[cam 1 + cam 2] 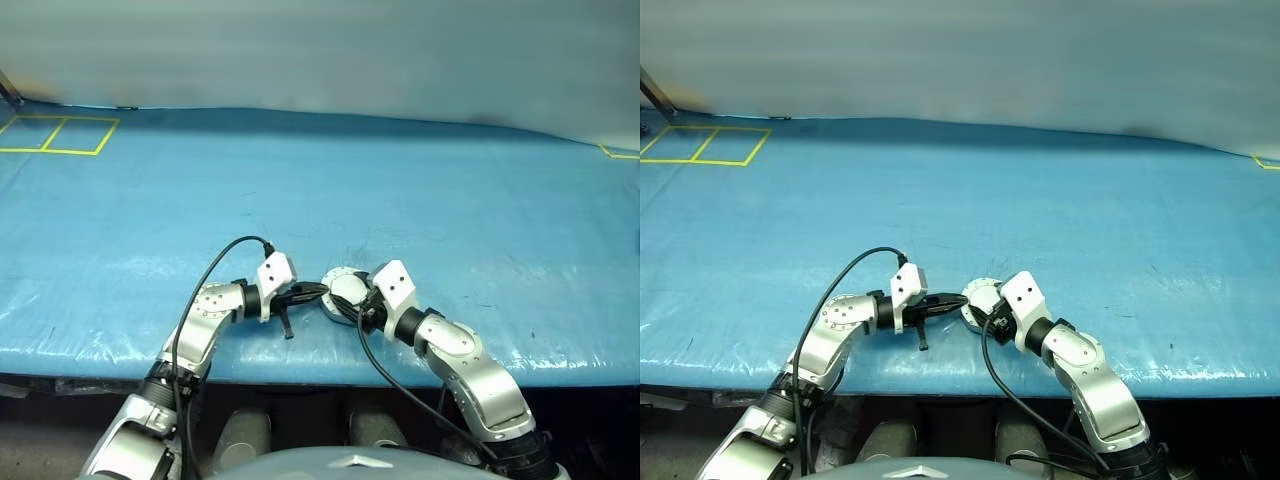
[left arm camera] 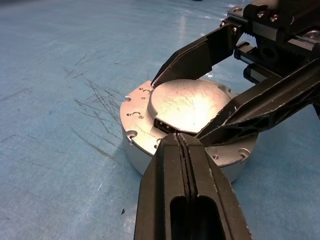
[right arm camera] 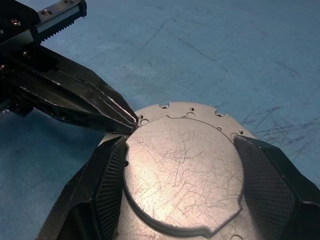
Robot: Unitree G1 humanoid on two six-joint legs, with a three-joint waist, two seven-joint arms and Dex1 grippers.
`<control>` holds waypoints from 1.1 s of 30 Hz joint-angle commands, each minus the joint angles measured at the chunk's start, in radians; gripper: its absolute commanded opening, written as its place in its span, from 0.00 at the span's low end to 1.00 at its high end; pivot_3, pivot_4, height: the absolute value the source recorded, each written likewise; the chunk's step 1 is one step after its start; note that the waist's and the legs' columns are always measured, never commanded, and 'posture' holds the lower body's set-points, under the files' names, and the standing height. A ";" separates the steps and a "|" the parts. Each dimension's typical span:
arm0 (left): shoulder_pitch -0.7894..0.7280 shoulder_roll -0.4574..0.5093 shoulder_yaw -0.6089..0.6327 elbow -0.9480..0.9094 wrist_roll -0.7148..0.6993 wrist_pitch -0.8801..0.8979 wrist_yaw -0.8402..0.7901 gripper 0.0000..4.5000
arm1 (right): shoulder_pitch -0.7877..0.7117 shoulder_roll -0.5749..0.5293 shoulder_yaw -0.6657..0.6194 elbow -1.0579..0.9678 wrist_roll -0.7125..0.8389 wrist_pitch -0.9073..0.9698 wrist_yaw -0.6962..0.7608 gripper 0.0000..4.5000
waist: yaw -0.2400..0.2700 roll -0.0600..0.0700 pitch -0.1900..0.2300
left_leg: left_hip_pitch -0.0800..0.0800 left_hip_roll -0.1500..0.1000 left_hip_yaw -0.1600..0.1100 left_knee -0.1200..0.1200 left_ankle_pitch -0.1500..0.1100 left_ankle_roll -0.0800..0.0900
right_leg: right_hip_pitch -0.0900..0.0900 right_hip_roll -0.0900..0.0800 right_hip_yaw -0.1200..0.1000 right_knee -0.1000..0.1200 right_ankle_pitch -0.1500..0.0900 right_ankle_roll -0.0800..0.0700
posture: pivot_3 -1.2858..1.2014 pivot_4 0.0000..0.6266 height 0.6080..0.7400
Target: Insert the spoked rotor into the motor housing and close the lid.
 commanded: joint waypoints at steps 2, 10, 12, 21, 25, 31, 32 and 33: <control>0.004 -0.010 -0.045 0.015 0.045 -0.001 0.009 0.00 | 0.027 -0.021 0.061 0.083 -0.052 0.004 0.003 0.68 | 0.000 0.001 -0.001 | 0.000 0.000 0.000 0.000 0.000 0.000 | 0.000 0.000 0.000 0.000 0.000 0.000 | 0.52 0.24 1.00; 0.000 -0.016 -0.042 0.004 0.050 0.010 0.008 0.00 | 0.044 0.002 0.029 0.081 -0.031 -0.085 0.008 0.99 | 0.006 0.001 -0.003 | 0.000 -0.001 0.000 0.001 0.000 0.000 | 0.001 0.000 0.000 0.000 0.000 0.000 | 0.52 0.24 1.00; -0.002 -0.014 -0.041 0.004 0.050 0.011 0.009 0.00 | 0.047 0.011 0.016 0.068 -0.036 -0.130 -0.001 0.99 | 0.008 0.001 -0.003 | 0.000 -0.001 -0.001 0.001 0.000 0.000 | 0.001 0.000 0.000 0.000 0.000 0.000 | 0.52 0.24 1.00; -0.002 -0.010 -0.045 -0.014 0.054 0.021 0.011 0.00 | 0.073 0.038 -0.086 -0.030 -0.030 -0.271 -0.058 0.99 | 0.012 0.006 0.001 | -0.002 -0.002 -0.001 -0.001 0.000 0.000 | -0.001 -0.001 0.000 -0.001 0.000 0.001 | 0.52 0.24 1.00; -0.001 -0.004 -0.049 -0.024 0.054 0.027 0.013 0.00 | 0.102 0.064 -0.174 -0.065 0.012 -0.349 -0.090 0.99 | 0.013 0.009 0.004 | -0.004 -0.002 -0.001 -0.001 0.000 0.000 | -0.003 -0.002 0.000 0.000 0.002 0.005 | 0.52 0.24 1.00; 0.003 0.001 -0.049 -0.038 0.059 0.035 0.021 0.00 | 0.141 0.098 -0.358 -0.106 0.304 -0.148 -0.093 0.99 | 0.014 0.010 0.004 | -0.004 -0.002 -0.002 -0.002 0.000 0.000 | -0.003 -0.002 0.000 0.000 0.002 0.005 | 0.52 0.24 1.00; 0.004 0.002 -0.050 -0.041 0.061 0.036 0.023 0.00 | 0.151 0.091 -0.375 -0.101 0.329 -0.109 -0.096 0.99 | 0.015 0.010 0.004 | -0.004 -0.002 -0.002 -0.002 0.000 0.000 | -0.003 -0.002 0.000 0.000 0.002 0.005 | 0.52 0.24 1.00; 0.004 0.003 -0.050 -0.042 0.063 0.037 0.025 0.00 | 0.158 0.085 -0.386 -0.100 0.345 -0.081 -0.098 0.99 | 0.015 0.010 0.004 | -0.004 -0.003 -0.002 -0.002 0.000 0.000 | -0.003 -0.002 0.000 0.000 0.002 0.004 | 0.52 0.24 1.00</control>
